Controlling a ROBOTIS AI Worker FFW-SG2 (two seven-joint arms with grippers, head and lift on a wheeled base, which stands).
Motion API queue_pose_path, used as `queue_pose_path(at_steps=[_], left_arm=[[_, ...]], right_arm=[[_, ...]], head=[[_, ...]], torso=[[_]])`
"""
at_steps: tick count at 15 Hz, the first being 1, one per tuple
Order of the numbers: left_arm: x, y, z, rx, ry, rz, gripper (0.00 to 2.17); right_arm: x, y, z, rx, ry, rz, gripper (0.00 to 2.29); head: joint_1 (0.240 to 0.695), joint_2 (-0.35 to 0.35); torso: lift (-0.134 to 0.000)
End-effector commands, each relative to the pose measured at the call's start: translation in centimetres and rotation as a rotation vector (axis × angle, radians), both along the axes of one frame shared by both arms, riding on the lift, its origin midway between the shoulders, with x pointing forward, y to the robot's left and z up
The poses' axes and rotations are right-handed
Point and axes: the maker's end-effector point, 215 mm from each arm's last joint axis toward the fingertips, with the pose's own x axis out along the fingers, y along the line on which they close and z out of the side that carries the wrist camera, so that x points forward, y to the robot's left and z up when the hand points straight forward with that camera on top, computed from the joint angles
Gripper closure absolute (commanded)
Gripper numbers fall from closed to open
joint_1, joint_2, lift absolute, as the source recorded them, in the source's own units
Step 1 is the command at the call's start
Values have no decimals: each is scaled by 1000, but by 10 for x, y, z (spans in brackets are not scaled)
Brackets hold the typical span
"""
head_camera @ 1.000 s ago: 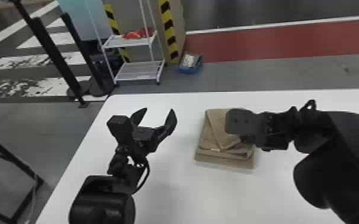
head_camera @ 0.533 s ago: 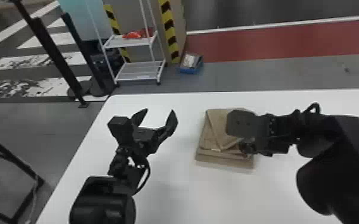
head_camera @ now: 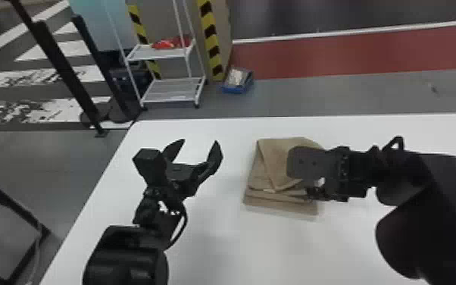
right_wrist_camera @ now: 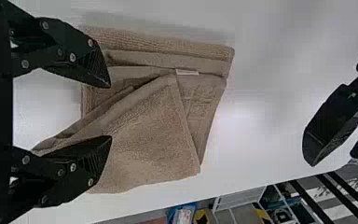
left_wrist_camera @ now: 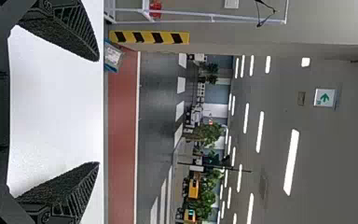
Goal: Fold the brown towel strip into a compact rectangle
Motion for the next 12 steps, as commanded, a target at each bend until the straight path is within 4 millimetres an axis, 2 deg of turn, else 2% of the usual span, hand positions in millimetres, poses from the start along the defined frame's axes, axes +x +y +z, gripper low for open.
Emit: queue_pose_path(at_steps=[1,3,5,7,9,11,12], left_arm=[[-2,2,-1,0,1,3,87],[-2,2,-1,0,1,3,87],[-2,1,0,0,0,1,83],[-2,1,0,0,0,1,83],[-2,0,0,0,0,0,83],[-2,-2,-1,9,1,-4,83],[-2,-5,-1,9,2,-9,83]], right_arm=[[1,3,-1,-5,-4,1,1015],[6,5,5,1,-25,-1,1058],[9,7,9,7,-35,-7,1301],[12,8,13,14,-37,-17,1308],[16,10,19,38,-33,-34,1504],[31,8,34,95,-37,-76,1504],[44,1,40,133,-38,-127,1504]], head=[[695,240],[695,243],[695,245],[695,246],[695,246],[695,246],[695,245]], torso=[[-123],[-123],[-123],[-123],[-123],[-123],[-123]])
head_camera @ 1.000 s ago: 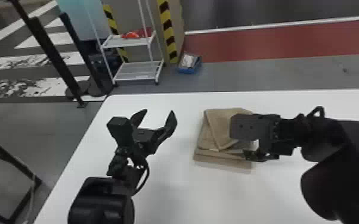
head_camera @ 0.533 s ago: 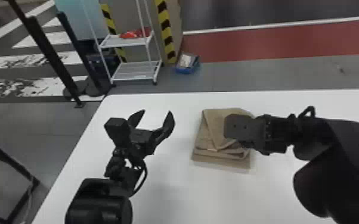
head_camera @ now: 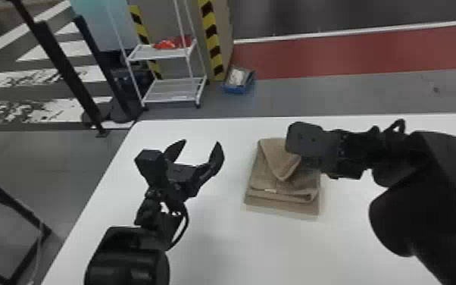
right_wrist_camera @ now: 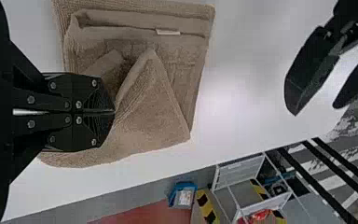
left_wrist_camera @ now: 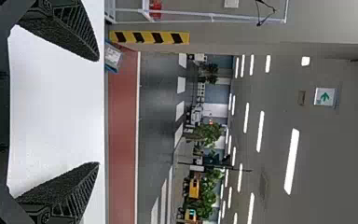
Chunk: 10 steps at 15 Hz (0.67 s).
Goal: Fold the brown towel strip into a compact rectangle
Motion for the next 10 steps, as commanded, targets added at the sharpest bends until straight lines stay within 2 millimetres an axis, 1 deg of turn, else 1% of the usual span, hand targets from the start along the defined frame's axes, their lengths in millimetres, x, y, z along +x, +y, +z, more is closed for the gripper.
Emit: queue_pose_path(at_steps=[1,2,3,4,5,7,9,10], left_arm=[[0,-5,-1,4,2,-5,83],[0,-4,-1,4,2,-2,83],[0,-5,-1,4,3,-3,83],[0,-5,-2,4,4,-3,83],[0,-5,-3,4,6,-3,83],[0,-8,-4,3,6,-7,83],[0,-12,-2,6,3,-14,83],[0,-13,-1,7,2,-16,83]], right_arm=[[28,-16,15,91,-9,-104,1504],[42,-29,19,110,-33,-161,1504],[51,-45,21,121,-47,-214,1504],[50,-49,20,125,-36,-219,1504],[42,-51,8,120,3,-205,1504],[22,-37,-11,105,50,-157,1504],[15,-29,-18,95,70,-134,1504],[11,-27,-25,87,81,-127,1504]], head=[[695,243],[695,231],[695,219],[695,206],[695,196],[695,183],[695,190],[695,193]], torso=[[-123],[-123],[-123],[-123],[-123],[-123],[-123],[-123]])
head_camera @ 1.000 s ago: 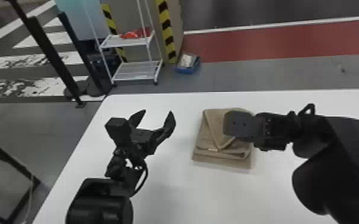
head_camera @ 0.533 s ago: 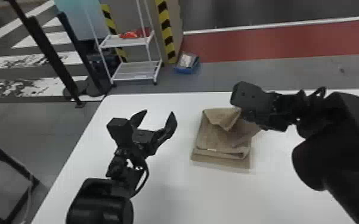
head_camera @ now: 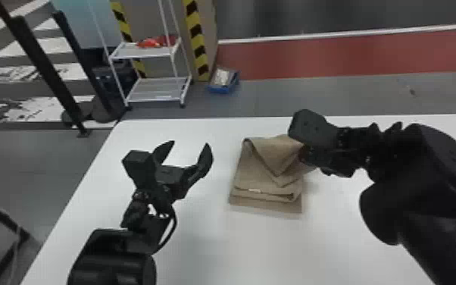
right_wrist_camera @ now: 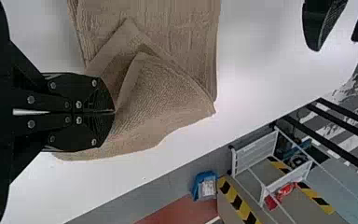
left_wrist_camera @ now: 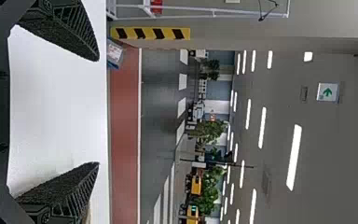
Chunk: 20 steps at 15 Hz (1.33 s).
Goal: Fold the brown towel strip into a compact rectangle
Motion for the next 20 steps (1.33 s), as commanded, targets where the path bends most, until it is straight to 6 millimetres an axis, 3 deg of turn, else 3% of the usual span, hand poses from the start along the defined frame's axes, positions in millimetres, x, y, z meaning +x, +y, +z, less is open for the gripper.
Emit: queue_pose_path(at_steps=[1,3,7,10,11,15,20], left_arm=[[0,-1,1,2,-1,-2,83],[-2,-2,0,2,0,-3,83],[-3,-1,1,2,-3,-3,83],[-3,0,1,1,-2,0,83],[-4,0,0,2,0,0,83],[-8,7,1,2,-3,10,83],[-10,5,-2,1,2,7,83]], right_arm=[[-7,4,-15,-24,22,17,1504],[-11,5,-25,-55,33,22,1504],[-12,5,-24,-63,35,21,1436],[-16,13,-15,-60,4,60,441],[-16,15,-16,-77,-5,74,367],[-21,12,-32,-148,-6,116,370],[-25,19,-37,-149,-1,142,370]], head=[[695,196],[695,201],[695,203],[695,206],[695,208],[695,220],[695,224]], torso=[[-123],[-123],[-123],[-123],[-123],[-123],[-123]])
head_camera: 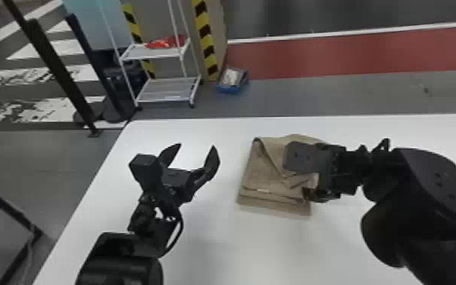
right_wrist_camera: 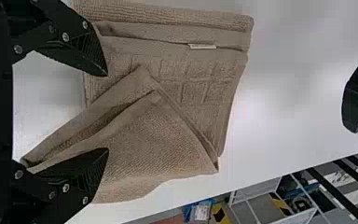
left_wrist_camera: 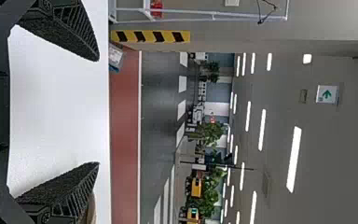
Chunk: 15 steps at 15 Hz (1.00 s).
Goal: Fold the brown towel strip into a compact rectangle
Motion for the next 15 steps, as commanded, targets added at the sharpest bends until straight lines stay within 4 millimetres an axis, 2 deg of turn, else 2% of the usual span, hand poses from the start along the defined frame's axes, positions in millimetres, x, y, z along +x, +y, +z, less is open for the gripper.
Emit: queue_pose_path(at_steps=[1,5,7,9,12,13,14,15], left_arm=[[-1,-1,-1,0,1,-2,83],[-3,0,-2,0,4,1,83],[-5,3,-2,1,3,5,83],[-5,3,-1,1,2,6,83],[-5,3,0,1,0,5,83],[-5,3,0,1,0,6,83],[-5,3,1,1,-1,6,83],[-5,2,0,0,0,4,83]], right_arm=[[-1,6,0,3,-7,11,373],[0,15,-5,-10,-22,33,532],[0,18,-7,-17,-23,38,532],[-1,21,-9,-21,-20,43,768],[-2,23,-8,-12,-11,45,795],[-1,21,-7,-11,-8,39,896],[1,20,-5,-10,-9,34,1096],[2,21,-2,-9,-13,34,1146]], head=[[695,224],[695,231],[695,236],[695,243],[695,248],[695,250],[695,251],[695,250]], torso=[[-123],[-123],[-123],[-123],[-123],[-123],[-123],[-123]])
